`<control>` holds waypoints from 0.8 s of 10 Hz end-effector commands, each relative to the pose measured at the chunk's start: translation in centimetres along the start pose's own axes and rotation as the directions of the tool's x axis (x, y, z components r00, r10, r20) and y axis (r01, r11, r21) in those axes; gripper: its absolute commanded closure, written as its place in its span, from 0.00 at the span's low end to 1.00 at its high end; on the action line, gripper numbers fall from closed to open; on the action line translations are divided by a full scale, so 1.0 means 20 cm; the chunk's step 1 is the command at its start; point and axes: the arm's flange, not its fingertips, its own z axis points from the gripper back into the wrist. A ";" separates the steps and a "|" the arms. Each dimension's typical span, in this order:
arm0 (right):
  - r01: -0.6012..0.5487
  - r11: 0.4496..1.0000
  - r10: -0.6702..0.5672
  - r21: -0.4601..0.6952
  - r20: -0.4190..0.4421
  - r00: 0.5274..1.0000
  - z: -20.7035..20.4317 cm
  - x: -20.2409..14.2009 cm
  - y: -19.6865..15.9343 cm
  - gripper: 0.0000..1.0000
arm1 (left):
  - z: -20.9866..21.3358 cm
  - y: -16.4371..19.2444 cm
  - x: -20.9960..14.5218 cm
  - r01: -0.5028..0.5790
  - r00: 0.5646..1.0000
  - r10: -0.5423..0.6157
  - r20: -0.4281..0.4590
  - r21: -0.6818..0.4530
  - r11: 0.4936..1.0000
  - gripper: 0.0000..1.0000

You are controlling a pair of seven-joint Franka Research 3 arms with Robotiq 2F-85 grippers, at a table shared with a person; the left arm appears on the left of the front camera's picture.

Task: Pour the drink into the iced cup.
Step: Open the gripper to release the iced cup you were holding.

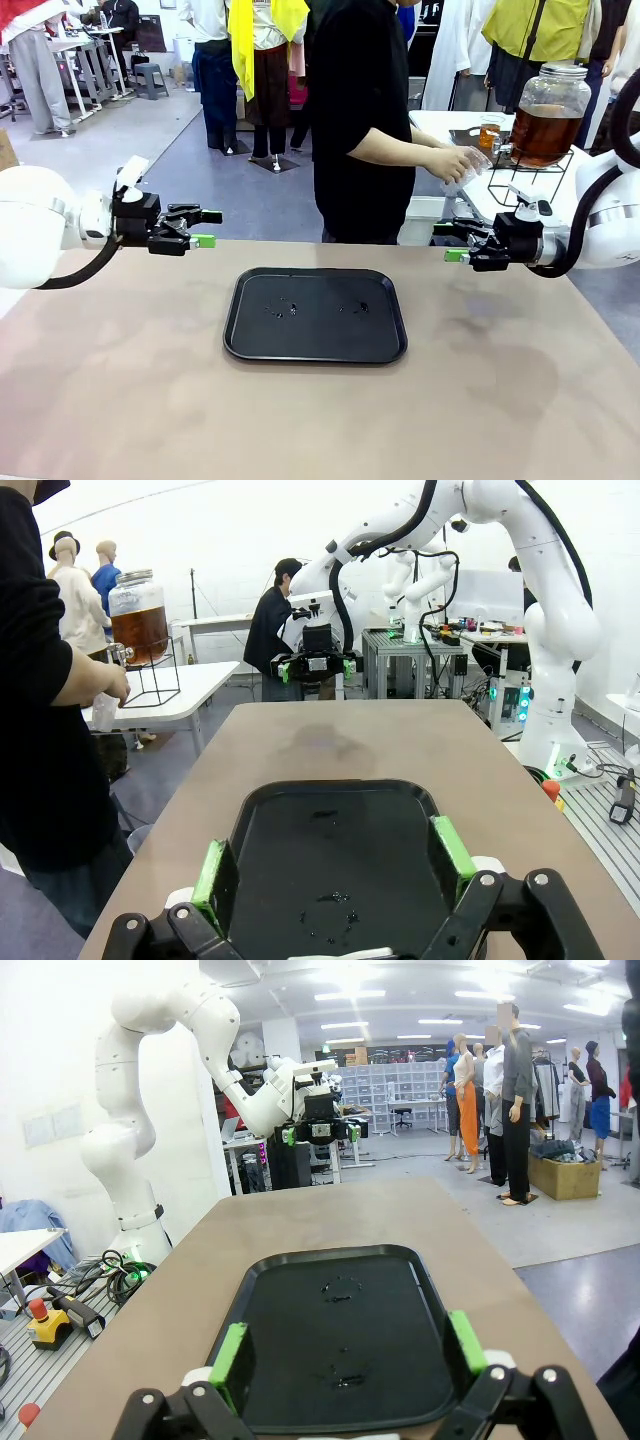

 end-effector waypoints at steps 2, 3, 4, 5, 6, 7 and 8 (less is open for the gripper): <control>-0.005 1.000 0.005 0.002 0.004 1.000 0.00 0.01 0.00 0.00 | -0.01 0.01 0.01 0.000 1.000 0.000 0.004 0.014 1.000 0.00; -0.005 1.000 0.005 0.002 0.004 1.000 0.00 0.01 0.00 0.00 | -0.01 0.01 0.01 0.000 1.000 0.000 0.004 0.014 1.000 0.00; -0.005 1.000 0.005 0.002 0.004 1.000 0.00 0.01 0.00 0.00 | -0.01 0.01 0.01 0.000 1.000 0.000 0.004 0.014 1.000 0.00; -0.005 1.000 0.005 0.002 0.004 1.000 0.00 0.01 0.00 0.00 | -0.01 0.01 0.01 0.000 1.000 0.000 0.004 0.014 1.000 0.00; -0.005 1.000 0.005 0.002 0.004 1.000 0.00 0.01 0.00 0.00 | -0.01 0.01 0.01 0.000 1.000 0.000 0.004 0.014 1.000 0.00; -0.005 1.000 0.005 0.002 0.004 1.000 0.00 0.01 0.00 0.00 | -0.01 0.01 0.01 0.000 1.000 0.000 0.004 0.014 1.000 0.00; -0.005 1.000 0.005 0.002 0.004 1.000 0.00 0.01 0.00 0.00 | -0.01 0.01 0.01 0.000 1.000 0.000 0.004 0.014 1.000 0.00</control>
